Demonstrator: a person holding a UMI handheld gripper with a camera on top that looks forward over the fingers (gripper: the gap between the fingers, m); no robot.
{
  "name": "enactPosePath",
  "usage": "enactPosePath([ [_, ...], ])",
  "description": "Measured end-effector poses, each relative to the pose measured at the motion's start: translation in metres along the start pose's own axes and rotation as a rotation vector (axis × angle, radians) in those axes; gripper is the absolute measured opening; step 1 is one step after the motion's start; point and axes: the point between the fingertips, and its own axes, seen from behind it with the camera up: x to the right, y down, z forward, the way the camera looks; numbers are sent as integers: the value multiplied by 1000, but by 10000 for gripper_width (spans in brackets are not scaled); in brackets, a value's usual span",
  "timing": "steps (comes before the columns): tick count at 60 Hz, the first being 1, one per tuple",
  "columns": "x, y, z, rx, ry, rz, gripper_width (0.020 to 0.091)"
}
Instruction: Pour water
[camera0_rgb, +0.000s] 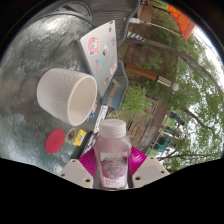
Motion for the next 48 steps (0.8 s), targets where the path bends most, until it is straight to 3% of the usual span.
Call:
enactPosePath([
  [5, -1, -15, 5, 48, -27, -245, 388],
  [14, 3, -5, 8, -21, -51, -413, 391],
  [23, 2, -15, 5, 30, -59, -419, 391],
  [29, 19, -10, 5, 20, -60, -157, 392],
  [38, 64, 26, 9, 10, -39, 720, 393],
  [46, 44, 67, 31, 29, -85, 1408, 396],
  [47, 45, 67, 6, 31, 9, 1500, 395],
  [48, 45, 70, 17, 41, -45, 1533, 395],
])
